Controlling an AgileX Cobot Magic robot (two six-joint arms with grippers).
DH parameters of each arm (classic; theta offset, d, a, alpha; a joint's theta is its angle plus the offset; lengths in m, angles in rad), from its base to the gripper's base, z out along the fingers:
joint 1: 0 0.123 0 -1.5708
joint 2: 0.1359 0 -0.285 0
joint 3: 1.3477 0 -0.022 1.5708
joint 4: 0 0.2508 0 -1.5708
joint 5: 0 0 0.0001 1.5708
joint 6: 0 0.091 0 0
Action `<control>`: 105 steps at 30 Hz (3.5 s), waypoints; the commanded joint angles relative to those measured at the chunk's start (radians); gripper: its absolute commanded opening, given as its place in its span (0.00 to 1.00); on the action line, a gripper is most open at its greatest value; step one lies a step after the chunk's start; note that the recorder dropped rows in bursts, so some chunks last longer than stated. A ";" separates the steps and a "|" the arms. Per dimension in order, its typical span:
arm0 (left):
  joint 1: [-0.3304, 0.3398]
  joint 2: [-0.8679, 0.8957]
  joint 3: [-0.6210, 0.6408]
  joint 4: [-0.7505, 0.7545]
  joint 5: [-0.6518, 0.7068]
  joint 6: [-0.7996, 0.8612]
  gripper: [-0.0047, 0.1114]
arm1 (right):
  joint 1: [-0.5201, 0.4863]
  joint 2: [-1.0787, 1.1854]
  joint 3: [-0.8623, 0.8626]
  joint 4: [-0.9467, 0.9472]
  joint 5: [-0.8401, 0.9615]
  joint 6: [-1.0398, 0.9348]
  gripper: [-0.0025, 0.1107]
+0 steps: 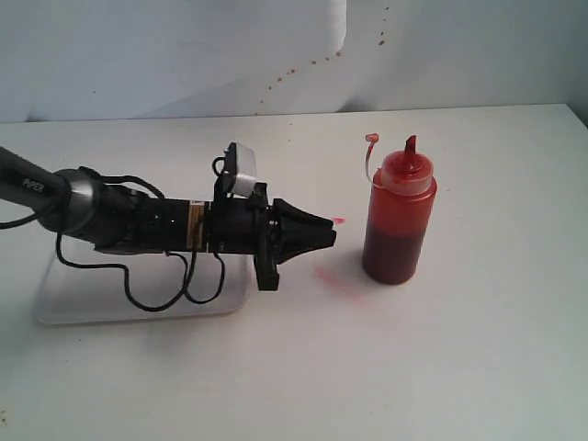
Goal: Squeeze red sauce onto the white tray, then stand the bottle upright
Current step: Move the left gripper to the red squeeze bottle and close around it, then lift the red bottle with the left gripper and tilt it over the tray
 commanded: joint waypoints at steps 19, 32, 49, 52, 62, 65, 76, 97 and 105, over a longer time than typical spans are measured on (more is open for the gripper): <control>-0.140 0.026 -0.032 -0.258 0.237 0.024 0.94 | 0.005 -0.006 0.004 0.006 -0.001 -0.002 0.02; -0.226 0.136 -0.086 -0.552 0.231 0.224 0.94 | 0.005 -0.006 0.004 0.006 -0.001 -0.002 0.02; -0.290 0.273 -0.335 -0.557 0.345 0.173 0.94 | 0.005 -0.006 0.004 0.006 -0.001 -0.002 0.02; -0.290 0.273 -0.335 -0.557 0.378 0.173 0.92 | 0.005 -0.006 0.004 0.006 -0.001 -0.002 0.02; -0.288 0.261 -0.335 -0.538 0.374 0.185 0.05 | 0.005 -0.006 0.004 0.006 -0.001 -0.002 0.02; -0.286 0.234 -0.335 -0.538 0.374 0.185 0.04 | 0.005 -0.006 0.004 0.006 -0.001 -0.002 0.02; -0.286 -0.009 -0.323 -0.196 0.401 0.070 0.04 | 0.005 -0.006 0.004 0.006 -0.001 -0.002 0.02; 0.093 -0.864 0.322 0.004 0.534 0.045 0.04 | 0.005 -0.006 0.004 0.006 -0.001 -0.002 0.02; 0.111 -1.039 0.415 0.077 0.898 0.045 0.04 | 0.005 -0.006 0.004 -0.152 -0.051 -0.012 0.02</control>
